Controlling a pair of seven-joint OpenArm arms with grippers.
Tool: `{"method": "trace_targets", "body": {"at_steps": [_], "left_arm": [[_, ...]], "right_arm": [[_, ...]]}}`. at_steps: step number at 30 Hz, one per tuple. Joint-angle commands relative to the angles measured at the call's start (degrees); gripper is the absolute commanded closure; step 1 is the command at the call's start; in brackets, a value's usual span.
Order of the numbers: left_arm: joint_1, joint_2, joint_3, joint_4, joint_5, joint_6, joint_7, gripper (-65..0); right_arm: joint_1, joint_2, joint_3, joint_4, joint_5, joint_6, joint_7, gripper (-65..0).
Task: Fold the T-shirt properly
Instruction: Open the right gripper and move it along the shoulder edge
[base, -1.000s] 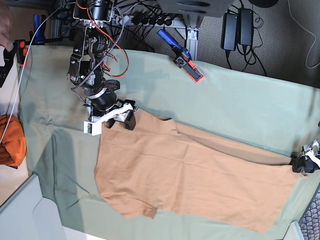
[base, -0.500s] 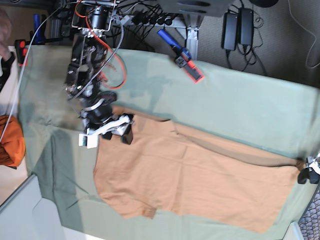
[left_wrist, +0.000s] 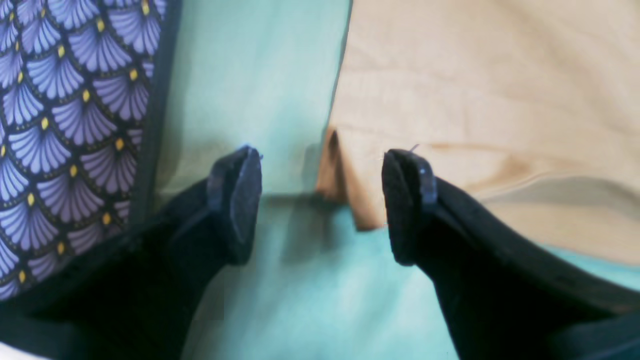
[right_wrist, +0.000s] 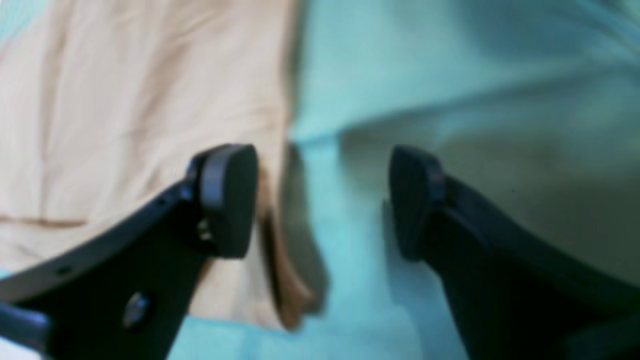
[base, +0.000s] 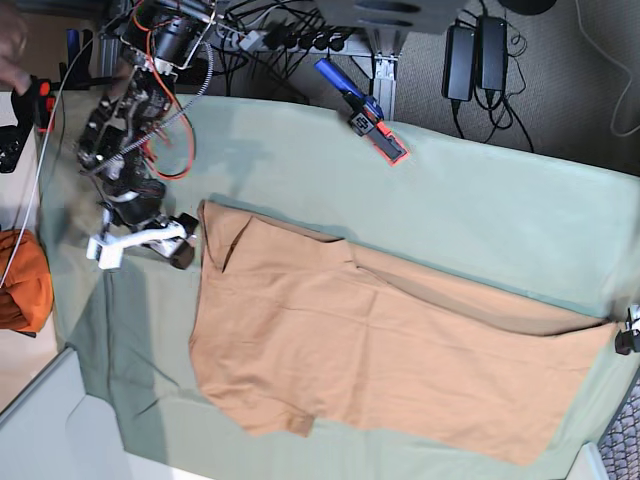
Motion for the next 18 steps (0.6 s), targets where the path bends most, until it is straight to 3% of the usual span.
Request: {"method": "trace_targets", "body": {"at_steps": [1, 9, 14, 18], "left_arm": [[-1.3, -1.6, -0.9, 0.8, -0.9, 0.0, 0.0, -41.5], [1.8, -1.8, -5.2, 0.8, -5.4, -2.2, 2.8, -41.5], [4.6, -1.9, -9.0, 0.8, -9.3, -5.0, 3.6, -41.5], [5.5, -1.9, -10.7, 0.8, -9.6, -5.0, 3.8, -41.5]], "right_arm": [[-0.3, 0.5, 0.9, 0.9, 1.7, 1.6, 0.2, -41.4], [-6.1, -0.5, -0.3, 0.9, 6.7, 3.6, -0.1, -41.4], [-6.3, -2.7, -1.6, 0.9, 6.8, 3.7, 0.0, -41.3], [-6.3, -3.7, -4.5, 0.9, 6.7, 3.7, -0.1, -41.3]]}}
